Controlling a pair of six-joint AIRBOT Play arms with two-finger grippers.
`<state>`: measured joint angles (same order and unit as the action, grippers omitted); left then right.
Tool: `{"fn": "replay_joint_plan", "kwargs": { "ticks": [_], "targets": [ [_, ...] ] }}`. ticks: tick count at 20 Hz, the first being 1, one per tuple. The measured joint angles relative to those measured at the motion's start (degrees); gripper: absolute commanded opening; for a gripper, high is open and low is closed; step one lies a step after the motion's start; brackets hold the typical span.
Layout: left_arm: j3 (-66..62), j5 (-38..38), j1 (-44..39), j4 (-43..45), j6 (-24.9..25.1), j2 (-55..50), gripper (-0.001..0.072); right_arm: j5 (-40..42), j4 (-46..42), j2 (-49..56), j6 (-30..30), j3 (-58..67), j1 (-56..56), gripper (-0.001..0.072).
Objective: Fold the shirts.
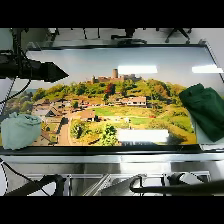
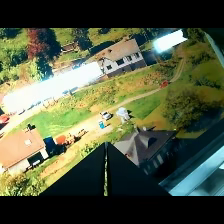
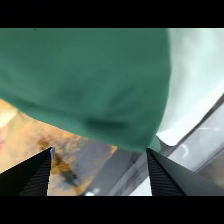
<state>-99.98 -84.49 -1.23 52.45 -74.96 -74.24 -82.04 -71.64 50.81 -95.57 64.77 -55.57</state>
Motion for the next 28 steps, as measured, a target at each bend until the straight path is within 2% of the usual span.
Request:
{"fn": "replay_joint_plan", "kwargs": {
  "ticks": [5, 6, 7, 8, 10, 12, 15, 23, 28],
  "targets": [
    [0.00, 0.07, 0.00, 0.00, 0.00, 0.00, 0.0017, 3.69, -0.17, 0.31, 2.91, 6.19, -0.02, 0.0645],
    [0.00, 0.26, 0.00, 0.00, 0.00, 0.00, 0.0017, 4.90, 1.18, 0.37, 3.15, 8.52, 0.00, 0.0594],
    [0.00, 0.57, 0.00, 0.00, 0.00, 0.00, 0.0017, 6.25, 3.15, 0.46, 3.52, 11.10, 0.00, 0.0320],
    [0.00, 0.74, 0.00, 0.00, 0.00, 0.00, 0.0016, 7.13, 5.49, 0.50, 3.78, 13.05, -0.02, 0.0171],
    [0.04, 0.72, 0.00, -0.02, 0.00, 0.02, 0.0015, 8.02, 11.63, 0.59, 5.66, 15.58, 0.13, 0.0018],
    [1.44, 0.66, 0.00, -0.02, 0.00, 0.76, 0.0016, 8.13, 15.89, 0.50, 7.30, 16.20, 2.03, 0.0019],
    [9.53, 2.73, 0.00, -0.04, 0.00, 5.33, 0.0015, 9.18, 17.44, -0.92, 8.61, 11.85, 9.81, 0.0018],
    [43.30, 7.89, -1.90, -0.02, 0.02, 24.61, 0.0017, 19.74, 13.81, -9.55, 11.34, -15.21, 47.32, 0.0019],
    [56.19, 11.69, -3.93, -0.02, 0.00, 33.73, 0.0017, 25.16, 12.72, -11.32, 11.63, -22.21, 61.09, 0.0023]
  ]
}}
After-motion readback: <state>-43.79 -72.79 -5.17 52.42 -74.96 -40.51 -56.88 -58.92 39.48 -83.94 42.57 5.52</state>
